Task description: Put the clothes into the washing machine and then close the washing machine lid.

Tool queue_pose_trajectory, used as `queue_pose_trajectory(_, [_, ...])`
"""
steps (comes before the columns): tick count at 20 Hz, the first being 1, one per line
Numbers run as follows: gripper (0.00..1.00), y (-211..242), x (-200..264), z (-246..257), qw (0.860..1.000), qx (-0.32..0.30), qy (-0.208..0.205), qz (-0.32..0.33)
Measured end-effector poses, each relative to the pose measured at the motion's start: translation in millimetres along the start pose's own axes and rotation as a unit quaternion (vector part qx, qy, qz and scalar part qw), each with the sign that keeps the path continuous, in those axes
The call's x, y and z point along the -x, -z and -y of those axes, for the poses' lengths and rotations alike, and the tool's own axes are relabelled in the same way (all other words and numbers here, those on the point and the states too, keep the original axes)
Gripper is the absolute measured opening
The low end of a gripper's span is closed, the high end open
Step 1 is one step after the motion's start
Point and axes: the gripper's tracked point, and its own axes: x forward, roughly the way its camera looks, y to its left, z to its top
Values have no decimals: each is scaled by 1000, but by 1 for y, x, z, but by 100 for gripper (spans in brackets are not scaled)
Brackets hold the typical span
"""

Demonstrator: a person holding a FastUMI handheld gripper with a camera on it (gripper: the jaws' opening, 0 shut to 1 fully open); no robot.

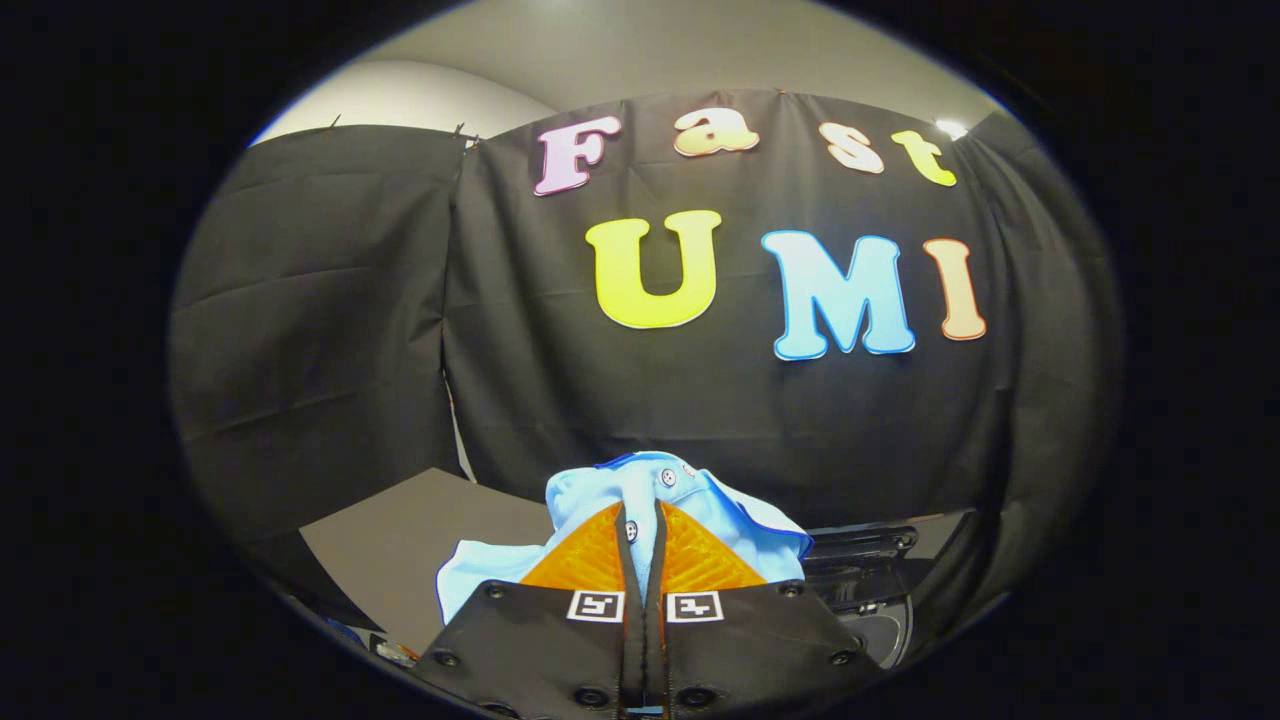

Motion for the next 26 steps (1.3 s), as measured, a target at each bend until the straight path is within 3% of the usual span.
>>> queue_pose_trajectory(11, [2, 9, 15, 83, 998, -5, 67, 4])
queue_pose_trajectory(26, [2, 114, -1, 139, 992, -6, 105, -69])
